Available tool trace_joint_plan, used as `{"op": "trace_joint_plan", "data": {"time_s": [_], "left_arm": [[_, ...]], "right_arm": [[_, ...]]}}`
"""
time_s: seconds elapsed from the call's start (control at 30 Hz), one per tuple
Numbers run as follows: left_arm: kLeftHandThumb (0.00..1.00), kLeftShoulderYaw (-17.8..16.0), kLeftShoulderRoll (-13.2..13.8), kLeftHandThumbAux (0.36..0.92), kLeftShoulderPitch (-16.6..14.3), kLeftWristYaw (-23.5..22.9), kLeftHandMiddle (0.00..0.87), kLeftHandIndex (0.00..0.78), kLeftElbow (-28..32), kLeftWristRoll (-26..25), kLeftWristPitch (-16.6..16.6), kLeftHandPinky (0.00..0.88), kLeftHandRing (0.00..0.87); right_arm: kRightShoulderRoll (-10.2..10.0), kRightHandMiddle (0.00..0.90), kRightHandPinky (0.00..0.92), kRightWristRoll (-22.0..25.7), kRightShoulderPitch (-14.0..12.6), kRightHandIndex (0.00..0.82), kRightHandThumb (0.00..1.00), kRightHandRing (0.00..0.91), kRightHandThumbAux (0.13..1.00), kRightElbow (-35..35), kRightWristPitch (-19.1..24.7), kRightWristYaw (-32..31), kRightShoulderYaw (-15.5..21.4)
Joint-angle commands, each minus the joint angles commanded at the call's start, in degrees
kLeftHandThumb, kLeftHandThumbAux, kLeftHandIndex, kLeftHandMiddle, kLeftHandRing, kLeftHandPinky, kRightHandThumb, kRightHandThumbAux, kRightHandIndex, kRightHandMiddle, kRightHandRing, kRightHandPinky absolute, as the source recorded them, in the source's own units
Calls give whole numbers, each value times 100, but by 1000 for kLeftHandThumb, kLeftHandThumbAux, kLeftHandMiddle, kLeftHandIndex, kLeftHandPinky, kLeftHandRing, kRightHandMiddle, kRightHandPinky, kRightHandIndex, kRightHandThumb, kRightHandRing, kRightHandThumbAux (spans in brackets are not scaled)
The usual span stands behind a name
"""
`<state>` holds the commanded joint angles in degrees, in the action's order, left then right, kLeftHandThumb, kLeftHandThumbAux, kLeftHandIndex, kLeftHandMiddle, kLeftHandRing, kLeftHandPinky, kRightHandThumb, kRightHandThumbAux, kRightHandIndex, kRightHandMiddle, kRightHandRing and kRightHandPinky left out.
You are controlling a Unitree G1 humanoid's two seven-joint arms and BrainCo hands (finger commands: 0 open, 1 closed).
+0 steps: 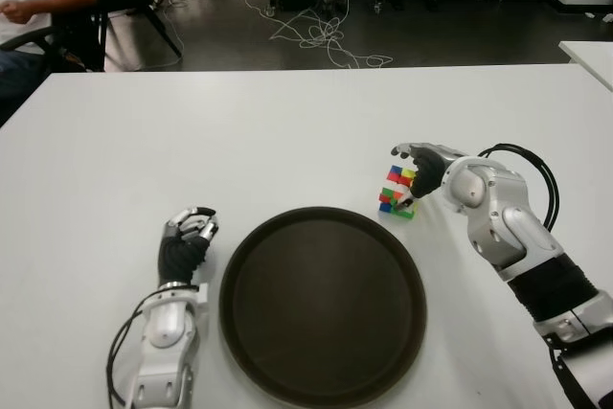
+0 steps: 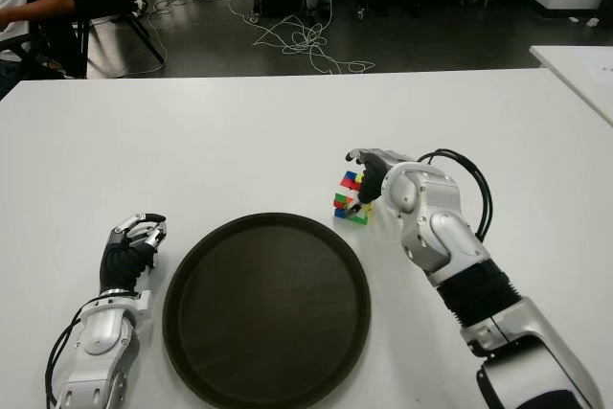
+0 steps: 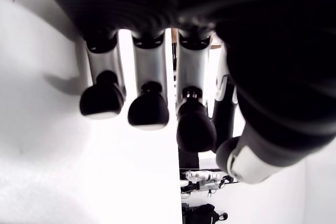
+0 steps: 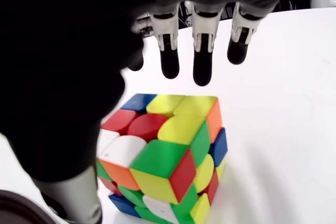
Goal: Pick up the Rubik's Cube and put it in the plate
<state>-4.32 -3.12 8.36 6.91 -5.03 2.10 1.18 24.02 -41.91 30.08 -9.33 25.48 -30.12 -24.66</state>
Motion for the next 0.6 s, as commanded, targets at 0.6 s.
{"op": "trace_joint_plan", "data": {"time_s": [0.6], "left_arm": [[711, -39, -81, 704, 13, 12, 818, 444, 56, -95, -8, 823, 829]], "right_arm": [[-82, 141, 91, -32, 79, 70, 0, 145, 822, -145, 104, -63, -73]]}}
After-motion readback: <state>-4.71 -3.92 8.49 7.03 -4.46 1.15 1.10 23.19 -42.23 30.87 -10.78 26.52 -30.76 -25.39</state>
